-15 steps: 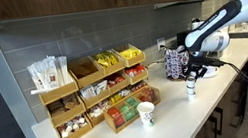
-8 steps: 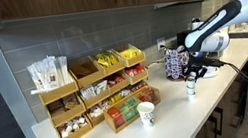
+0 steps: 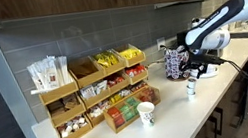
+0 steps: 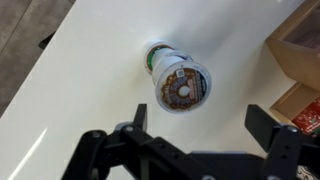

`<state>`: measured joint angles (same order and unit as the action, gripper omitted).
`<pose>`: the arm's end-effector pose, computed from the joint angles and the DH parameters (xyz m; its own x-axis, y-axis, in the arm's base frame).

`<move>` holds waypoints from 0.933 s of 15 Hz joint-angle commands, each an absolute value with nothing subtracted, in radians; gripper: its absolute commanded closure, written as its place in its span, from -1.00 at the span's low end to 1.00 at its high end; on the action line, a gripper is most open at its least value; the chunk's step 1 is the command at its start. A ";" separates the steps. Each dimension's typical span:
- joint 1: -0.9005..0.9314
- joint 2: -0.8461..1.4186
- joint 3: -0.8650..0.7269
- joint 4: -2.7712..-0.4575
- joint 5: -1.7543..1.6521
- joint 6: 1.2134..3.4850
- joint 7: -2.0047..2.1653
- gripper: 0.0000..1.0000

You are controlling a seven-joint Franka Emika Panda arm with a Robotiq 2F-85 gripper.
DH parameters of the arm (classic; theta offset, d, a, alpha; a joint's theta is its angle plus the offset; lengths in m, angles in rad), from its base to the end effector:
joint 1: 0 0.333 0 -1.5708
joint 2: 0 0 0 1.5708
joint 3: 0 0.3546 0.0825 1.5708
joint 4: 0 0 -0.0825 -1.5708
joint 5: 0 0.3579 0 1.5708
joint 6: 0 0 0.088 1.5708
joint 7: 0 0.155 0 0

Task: Stack the three pods on the counter

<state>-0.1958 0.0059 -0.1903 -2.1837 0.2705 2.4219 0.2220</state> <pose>0.5095 -0.1966 0.4172 0.6798 -0.7168 0.1555 -0.6727 -0.6938 -0.2572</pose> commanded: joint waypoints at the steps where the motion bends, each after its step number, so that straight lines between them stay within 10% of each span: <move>1: -0.201 -0.068 -0.198 -2.208 0.313 2.381 0.123 -1.00; 14: -0.208 -0.195 -0.232 -2.185 0.164 2.272 -0.034 -1.00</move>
